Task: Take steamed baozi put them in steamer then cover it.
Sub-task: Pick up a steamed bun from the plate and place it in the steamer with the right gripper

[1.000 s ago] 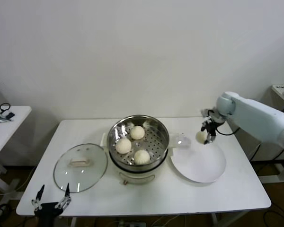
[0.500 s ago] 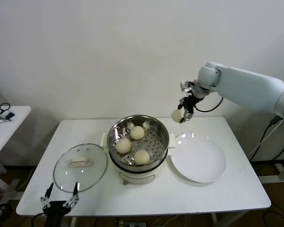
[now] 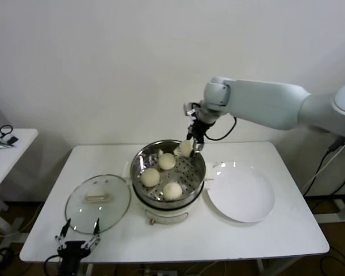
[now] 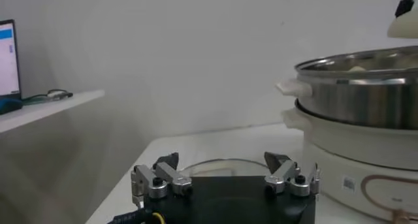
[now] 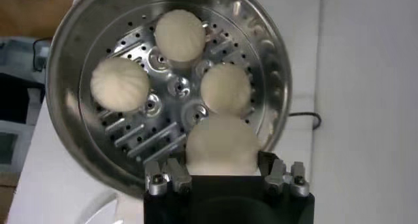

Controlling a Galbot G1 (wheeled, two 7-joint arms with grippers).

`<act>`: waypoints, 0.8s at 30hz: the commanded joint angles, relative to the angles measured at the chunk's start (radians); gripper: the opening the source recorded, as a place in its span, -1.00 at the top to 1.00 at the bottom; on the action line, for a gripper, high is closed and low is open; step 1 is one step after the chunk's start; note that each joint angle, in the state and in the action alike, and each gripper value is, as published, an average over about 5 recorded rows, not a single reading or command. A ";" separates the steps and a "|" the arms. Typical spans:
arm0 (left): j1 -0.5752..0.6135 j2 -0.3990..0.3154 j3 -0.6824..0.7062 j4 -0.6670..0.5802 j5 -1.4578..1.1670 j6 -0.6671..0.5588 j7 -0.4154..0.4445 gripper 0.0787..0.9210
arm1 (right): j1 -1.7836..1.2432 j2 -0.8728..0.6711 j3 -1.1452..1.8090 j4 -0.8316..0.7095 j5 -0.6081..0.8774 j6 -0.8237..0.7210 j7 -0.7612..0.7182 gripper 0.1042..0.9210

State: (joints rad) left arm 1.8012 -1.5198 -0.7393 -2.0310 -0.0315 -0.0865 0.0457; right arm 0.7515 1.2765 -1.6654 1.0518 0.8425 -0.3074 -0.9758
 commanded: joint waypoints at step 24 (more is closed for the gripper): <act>-0.014 0.006 -0.014 0.015 -0.008 0.004 -0.001 -0.77 | -0.108 0.058 -0.062 -0.010 -0.016 -0.014 0.023 -0.60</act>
State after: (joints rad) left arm 1.7858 -1.5130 -0.7521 -2.0151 -0.0401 -0.0821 0.0452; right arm 0.6559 1.3283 -1.7246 1.0427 0.8363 -0.3193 -0.9505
